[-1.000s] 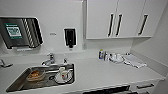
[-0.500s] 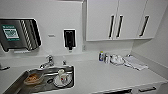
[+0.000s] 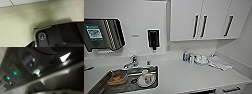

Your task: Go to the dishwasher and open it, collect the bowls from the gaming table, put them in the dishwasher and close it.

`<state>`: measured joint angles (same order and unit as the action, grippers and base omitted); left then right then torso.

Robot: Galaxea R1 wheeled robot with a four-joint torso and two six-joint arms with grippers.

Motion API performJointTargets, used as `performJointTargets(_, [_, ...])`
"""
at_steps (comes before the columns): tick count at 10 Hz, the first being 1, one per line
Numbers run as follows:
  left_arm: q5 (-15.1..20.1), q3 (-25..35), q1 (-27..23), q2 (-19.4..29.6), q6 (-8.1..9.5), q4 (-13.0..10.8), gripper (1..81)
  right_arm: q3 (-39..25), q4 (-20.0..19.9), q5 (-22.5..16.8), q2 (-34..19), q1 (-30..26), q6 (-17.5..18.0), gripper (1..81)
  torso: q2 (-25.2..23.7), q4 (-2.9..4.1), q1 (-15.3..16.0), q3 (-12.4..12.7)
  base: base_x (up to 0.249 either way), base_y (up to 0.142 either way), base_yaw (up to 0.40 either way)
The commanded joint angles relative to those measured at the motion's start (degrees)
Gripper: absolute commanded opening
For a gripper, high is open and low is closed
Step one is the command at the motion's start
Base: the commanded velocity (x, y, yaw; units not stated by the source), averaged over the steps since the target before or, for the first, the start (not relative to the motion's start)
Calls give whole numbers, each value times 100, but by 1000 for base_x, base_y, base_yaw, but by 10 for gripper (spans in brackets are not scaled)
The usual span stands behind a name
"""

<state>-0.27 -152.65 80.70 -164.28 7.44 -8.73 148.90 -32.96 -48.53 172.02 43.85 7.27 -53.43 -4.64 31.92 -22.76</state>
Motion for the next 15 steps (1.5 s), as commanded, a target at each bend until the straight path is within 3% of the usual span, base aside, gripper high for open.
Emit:
performJointTargets(1, [247, -28, -401, 88, -23, 3, 811, -465, -121, 2128, -409, -1717, -1034, 811, 0, 0, 0, 0, 0, 0, 0])
performJointTargets(3, [247, -28, -401, 53, -32, 3, 811, -1048, -518, 2164, -1044, -1751, -1052, 811, 0, 0, -2, 0, 0, 0, 0])
performJointTargets(8, [247, -20, -393, 44, -32, -6, 811, -1520, -719, 2006, -1992, -2164, -1078, 811, 5, 0, 15, -6, 0, 0, 0])
performJointTargets(15, [247, -28, -393, 9, -32, -6, 811, -1918, -914, 1926, -2170, -2332, -1104, 811, 9, 0, 29, -13, 0, 0, 0])
